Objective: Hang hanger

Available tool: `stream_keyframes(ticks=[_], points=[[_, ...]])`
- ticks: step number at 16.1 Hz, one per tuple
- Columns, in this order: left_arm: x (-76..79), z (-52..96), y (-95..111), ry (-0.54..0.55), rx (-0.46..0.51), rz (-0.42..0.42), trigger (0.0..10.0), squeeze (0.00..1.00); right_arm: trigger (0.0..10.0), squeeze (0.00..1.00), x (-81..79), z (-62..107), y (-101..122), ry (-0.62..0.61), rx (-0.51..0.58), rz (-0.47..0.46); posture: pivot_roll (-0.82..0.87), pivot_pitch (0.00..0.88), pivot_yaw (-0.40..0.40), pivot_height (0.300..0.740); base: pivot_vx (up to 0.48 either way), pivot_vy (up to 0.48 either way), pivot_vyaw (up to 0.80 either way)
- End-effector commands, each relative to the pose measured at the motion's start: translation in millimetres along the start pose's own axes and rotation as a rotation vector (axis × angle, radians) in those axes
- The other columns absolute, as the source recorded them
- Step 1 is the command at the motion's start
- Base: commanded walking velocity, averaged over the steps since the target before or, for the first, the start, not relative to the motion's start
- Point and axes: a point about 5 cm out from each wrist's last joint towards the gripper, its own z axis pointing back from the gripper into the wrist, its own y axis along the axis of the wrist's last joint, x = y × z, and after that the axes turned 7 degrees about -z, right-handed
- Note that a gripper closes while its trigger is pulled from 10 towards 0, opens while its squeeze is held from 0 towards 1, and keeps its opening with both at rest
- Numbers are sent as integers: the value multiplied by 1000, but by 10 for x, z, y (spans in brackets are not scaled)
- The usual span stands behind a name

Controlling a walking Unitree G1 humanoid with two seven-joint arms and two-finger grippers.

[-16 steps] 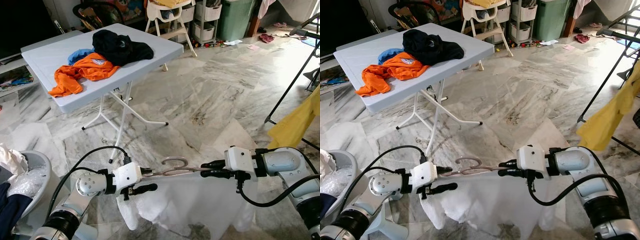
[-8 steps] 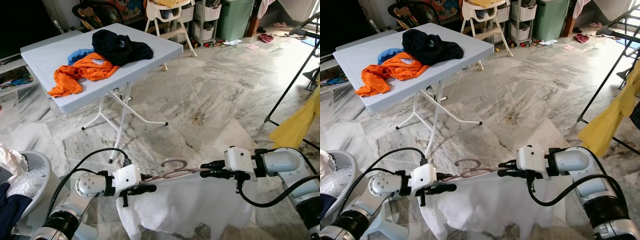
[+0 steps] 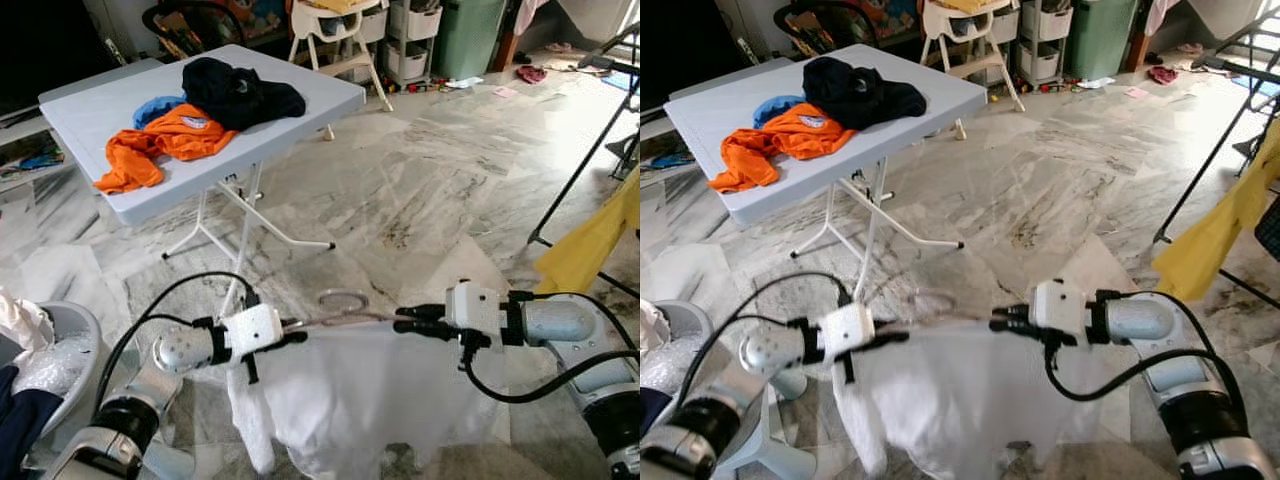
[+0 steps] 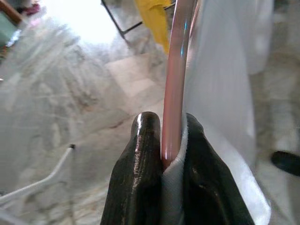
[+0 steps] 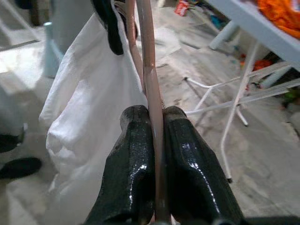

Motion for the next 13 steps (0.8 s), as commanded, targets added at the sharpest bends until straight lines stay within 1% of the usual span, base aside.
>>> stream_keyframes(ticks=[1, 5, 6, 7, 10, 13], points=[[-48, 57, -63, 42, -31, 27, 0, 0, 10000, 0, 97, -5, 137, -50, 62, 52, -131, 38, 93, 740, 0, 0, 0], [-92, 40, -56, 32, -35, 14, 0, 0, 10000, 0, 90, -47, 139, -60, 69, 50, -124, 41, 103, 740, 0, 0, 0], [-93, 31, -47, 22, -30, 9, 0, 0, 10000, 98, 88, -65, 130, -60, 66, 40, -123, 39, 105, 740, 0, 0, 0], [-97, 24, -43, 21, -31, 5, 0, 0, 10000, 1000, 84, -78, 114, -52, 65, 10, -123, 37, 105, 740, 0, 0, 0], [-133, 12, -41, 38, -37, 0, 0, 0, 10000, 1000, 82, -86, 92, -41, 46, 4, -122, 34, 104, 740, 0, 0, 0], [-162, 56, -130, 66, -108, 0, 0, 0, 10000, 1000, 100, -51, 65, -4, -2, -8, -124, 34, 102, 740, 0, 0, 0]])
